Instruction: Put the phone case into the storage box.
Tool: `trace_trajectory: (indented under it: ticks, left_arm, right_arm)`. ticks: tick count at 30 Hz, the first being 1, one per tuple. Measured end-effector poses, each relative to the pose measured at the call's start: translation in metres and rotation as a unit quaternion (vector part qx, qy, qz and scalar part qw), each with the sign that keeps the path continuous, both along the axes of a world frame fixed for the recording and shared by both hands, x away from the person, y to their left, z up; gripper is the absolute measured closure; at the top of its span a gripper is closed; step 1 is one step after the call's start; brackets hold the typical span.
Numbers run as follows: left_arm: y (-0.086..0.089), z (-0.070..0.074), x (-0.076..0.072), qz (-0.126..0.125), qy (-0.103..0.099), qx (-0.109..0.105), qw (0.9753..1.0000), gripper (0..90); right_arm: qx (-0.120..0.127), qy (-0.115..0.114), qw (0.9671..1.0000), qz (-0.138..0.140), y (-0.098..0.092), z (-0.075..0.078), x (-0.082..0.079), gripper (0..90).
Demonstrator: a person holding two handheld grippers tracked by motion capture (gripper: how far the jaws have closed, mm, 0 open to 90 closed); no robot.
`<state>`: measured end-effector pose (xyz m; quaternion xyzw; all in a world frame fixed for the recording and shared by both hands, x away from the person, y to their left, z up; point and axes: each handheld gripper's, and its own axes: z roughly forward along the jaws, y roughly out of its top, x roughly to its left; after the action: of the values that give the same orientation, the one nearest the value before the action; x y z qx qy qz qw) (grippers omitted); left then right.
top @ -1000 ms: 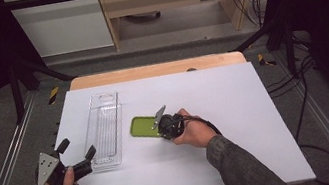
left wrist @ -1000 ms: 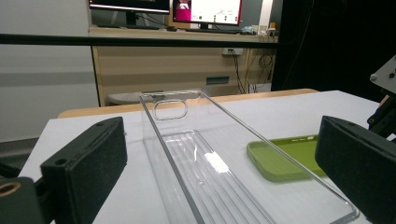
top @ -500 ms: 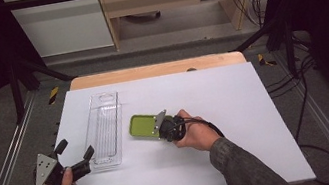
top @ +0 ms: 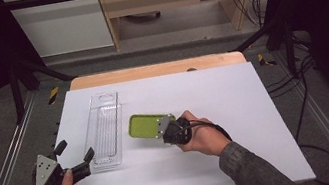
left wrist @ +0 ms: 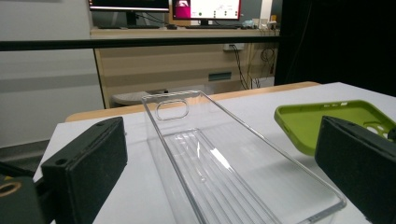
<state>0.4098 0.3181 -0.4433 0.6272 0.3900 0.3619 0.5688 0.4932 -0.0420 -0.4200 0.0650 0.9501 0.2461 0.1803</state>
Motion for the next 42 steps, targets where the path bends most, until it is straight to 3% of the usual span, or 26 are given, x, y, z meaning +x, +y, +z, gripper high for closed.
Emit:
trace_trajectory:
  ticks: [5, 17, 30, 42]
  left_arm:
    - [-0.006, 0.009, 0.000, -0.007, 0.006, 0.032, 0.9994, 2.1]
    - [-0.027, 0.038, -0.001, -0.020, 0.027, 0.065, 0.9973, 2.2]
    - [-0.046, 0.058, -0.005, -0.031, 0.050, 0.106, 0.9927, 3.0]
    - [-0.056, 0.067, 0.000, -0.045, 0.045, 0.129, 0.9896, 3.3]
  right_arm:
    - [0.002, -0.008, 0.9999, -0.006, -0.008, 0.005, -0.007, 87.9]
    - [0.003, -0.027, 0.9996, -0.007, -0.024, 0.013, -0.021, 87.9]
    - [0.007, -0.041, 0.9991, -0.004, -0.030, 0.021, -0.029, 87.9]
    - [0.009, -0.042, 0.9991, -0.004, -0.030, 0.022, -0.034, 87.9]
